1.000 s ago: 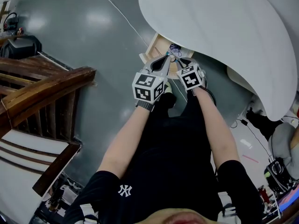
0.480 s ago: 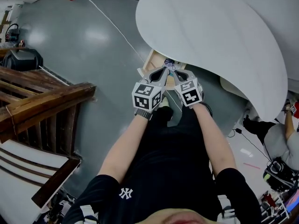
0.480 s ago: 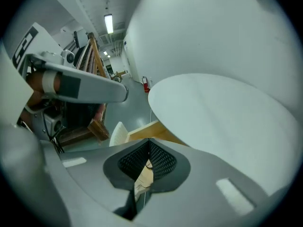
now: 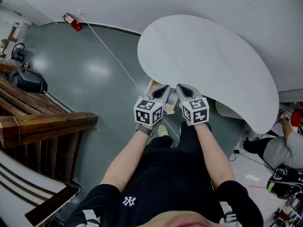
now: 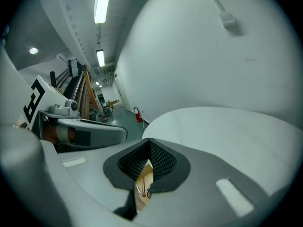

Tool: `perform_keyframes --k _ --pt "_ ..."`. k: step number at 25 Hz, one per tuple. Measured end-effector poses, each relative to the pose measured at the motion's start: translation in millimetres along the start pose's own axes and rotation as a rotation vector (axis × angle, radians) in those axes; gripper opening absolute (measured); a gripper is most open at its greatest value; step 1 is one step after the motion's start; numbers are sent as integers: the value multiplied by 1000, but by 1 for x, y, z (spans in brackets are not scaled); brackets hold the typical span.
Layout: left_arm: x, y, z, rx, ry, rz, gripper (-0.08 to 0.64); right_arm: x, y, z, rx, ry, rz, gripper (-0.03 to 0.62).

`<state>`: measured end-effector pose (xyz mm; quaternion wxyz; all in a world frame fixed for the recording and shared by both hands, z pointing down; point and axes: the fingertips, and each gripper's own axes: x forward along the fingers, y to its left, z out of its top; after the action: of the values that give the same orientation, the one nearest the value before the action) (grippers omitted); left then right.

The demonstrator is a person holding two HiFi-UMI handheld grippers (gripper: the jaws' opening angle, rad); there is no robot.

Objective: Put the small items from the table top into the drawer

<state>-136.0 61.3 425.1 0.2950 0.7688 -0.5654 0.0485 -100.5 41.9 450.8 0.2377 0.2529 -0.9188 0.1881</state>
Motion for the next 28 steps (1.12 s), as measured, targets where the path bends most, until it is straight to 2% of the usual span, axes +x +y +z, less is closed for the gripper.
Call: perform_keyframes --k 9,19,28 --pt "-8 -30 59 45 -75 -36 0 -38 -5 63 -3 -135 -29 23" --pt "-18 -57 119 100 -174 -57 0 -78 -19 117 -9 -264 -63 23" --pt "-37 -68 141 111 -228 -69 0 -98 -13 134 -29 -307 -87 23"
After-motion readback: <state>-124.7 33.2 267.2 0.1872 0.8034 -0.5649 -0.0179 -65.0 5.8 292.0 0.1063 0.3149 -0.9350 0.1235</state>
